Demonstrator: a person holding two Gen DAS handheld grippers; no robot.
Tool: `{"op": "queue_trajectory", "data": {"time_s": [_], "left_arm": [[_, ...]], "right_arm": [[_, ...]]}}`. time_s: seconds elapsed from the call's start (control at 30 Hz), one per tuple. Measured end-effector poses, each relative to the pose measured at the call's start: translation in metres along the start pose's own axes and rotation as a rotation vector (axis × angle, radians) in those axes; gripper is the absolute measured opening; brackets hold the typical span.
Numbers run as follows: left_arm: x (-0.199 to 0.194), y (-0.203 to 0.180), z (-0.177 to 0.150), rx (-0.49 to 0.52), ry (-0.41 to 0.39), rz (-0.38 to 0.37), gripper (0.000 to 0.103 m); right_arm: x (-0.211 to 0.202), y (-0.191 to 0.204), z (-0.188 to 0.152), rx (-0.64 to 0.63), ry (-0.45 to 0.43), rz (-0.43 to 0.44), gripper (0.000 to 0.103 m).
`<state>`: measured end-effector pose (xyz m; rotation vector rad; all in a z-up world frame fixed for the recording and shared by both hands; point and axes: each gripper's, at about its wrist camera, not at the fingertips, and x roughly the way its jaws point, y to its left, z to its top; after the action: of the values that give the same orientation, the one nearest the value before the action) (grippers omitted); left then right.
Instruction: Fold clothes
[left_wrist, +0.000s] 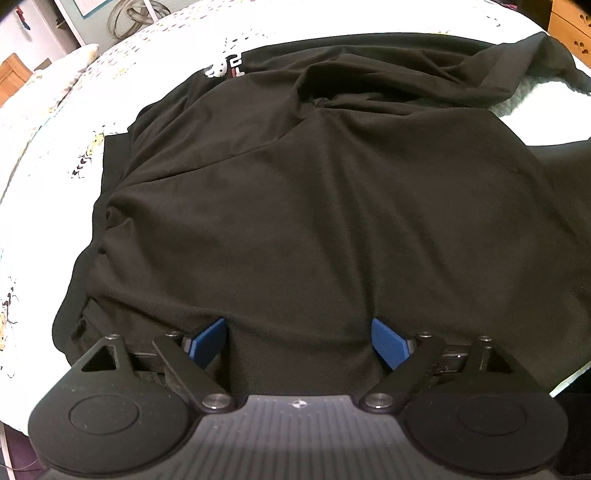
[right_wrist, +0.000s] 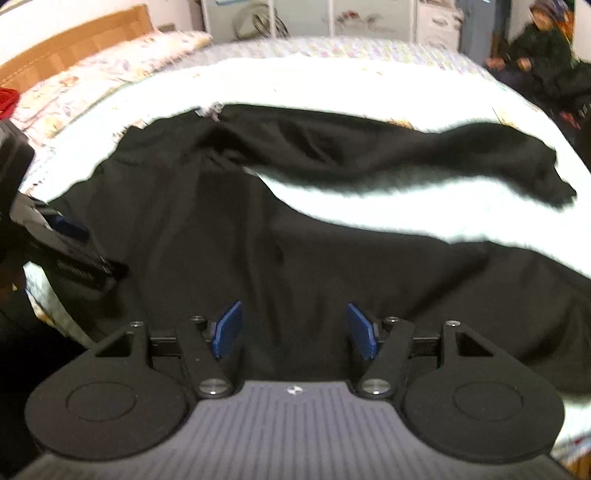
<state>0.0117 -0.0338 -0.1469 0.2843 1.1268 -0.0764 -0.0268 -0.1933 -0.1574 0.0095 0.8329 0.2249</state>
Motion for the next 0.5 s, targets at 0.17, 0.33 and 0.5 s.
{"op": "queue_trajectory", "data": {"time_s": [0.17, 0.33, 0.5], "left_arm": [[0.001, 0.003, 0.0, -0.011, 0.004, -0.002, 0.094], [0.003, 0.004, -0.001, -0.015, 0.001, 0.014, 0.098], [0.007, 0.013, -0.002, -0.072, 0.018, -0.014, 0.103]], "right_arm": [[0.02, -0.002, -0.017, 0.076, 0.096, 0.044, 0.072], [0.002, 0.0, -0.03, 0.048, 0.093, 0.046, 0.072], [-0.008, -0.009, -0.017, 0.064, 0.014, 0.084, 0.072]]}}
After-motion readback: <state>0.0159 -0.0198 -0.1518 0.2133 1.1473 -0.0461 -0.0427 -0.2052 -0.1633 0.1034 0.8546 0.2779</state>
